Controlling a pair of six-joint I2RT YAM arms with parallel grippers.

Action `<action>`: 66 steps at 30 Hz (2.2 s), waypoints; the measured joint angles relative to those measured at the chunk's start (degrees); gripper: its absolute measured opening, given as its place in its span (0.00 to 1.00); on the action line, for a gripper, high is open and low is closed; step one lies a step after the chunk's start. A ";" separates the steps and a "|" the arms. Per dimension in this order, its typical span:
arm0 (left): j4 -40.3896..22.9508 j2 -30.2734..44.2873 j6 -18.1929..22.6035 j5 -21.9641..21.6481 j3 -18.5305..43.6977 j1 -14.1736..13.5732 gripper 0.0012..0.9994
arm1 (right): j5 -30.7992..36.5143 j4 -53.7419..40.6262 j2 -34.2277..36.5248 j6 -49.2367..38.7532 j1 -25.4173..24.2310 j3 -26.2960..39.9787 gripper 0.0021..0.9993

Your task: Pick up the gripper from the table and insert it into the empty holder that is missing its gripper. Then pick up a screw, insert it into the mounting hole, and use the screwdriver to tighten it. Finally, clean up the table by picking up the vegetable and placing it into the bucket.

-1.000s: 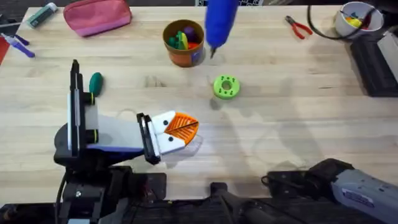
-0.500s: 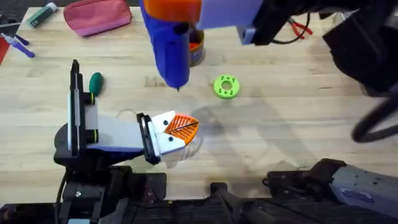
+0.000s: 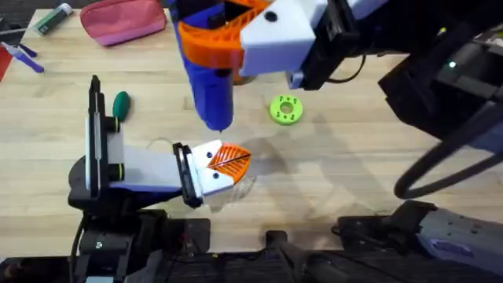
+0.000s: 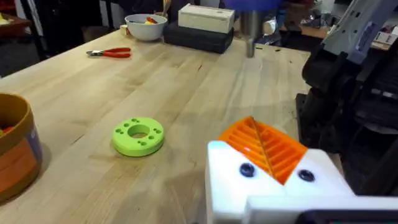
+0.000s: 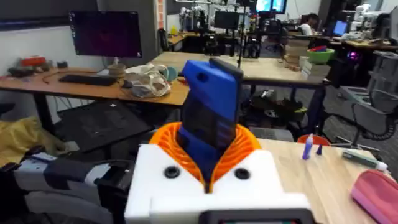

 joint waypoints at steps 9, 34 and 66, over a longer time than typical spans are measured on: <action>0.00 -0.02 0.00 0.00 0.00 0.00 0.02 | -0.04 3.97 1.76 0.60 2.36 -1.43 0.02; 0.00 -0.02 -0.02 0.00 0.00 0.00 0.02 | -2.73 6.84 6.82 -0.36 5.06 -1.54 0.02; 0.00 -0.01 0.00 0.00 0.00 0.00 0.02 | -2.68 7.33 9.05 -5.92 6.67 -2.39 0.02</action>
